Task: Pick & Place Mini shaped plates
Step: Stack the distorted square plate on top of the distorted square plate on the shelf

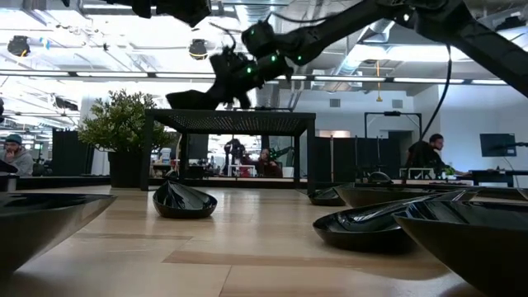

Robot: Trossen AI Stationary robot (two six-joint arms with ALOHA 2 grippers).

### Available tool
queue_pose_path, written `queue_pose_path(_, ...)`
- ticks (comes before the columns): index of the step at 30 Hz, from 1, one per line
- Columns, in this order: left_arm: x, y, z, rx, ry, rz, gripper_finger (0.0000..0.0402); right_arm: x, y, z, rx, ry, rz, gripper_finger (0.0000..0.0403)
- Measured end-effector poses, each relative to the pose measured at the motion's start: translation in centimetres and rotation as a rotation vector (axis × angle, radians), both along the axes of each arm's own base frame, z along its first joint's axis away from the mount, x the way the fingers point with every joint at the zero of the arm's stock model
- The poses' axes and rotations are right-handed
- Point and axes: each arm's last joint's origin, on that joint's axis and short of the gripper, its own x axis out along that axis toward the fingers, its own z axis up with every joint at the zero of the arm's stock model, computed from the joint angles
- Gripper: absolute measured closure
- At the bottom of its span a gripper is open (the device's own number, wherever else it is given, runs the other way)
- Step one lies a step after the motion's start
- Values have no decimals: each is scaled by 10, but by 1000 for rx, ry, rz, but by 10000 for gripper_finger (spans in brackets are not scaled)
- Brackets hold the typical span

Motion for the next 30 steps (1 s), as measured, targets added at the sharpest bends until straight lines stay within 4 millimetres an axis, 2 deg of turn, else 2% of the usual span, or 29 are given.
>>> queue_pose_path(5,0,2,-7,-30,68,64,387,-8,11,35,-62,-67,-61,403)
queue_pose_path(10,1,3,-27,-117,241,98,395,-31,35,82,-71,-70,-27,403)
queue_pose_path(14,11,6,-39,-150,315,103,395,-56,81,118,-149,7,86,403)
queue_pose_path(20,33,18,-63,-12,526,99,395,-103,161,153,-254,185,190,403)
queue_pose_path(23,37,24,-70,-13,573,123,396,-129,192,165,-289,260,198,403)
queue_pose_path(25,36,25,-70,5,587,100,396,-142,209,166,-294,291,223,403)
queue_pose_path(30,24,21,-66,12,613,81,395,-160,239,153,-241,337,285,403)
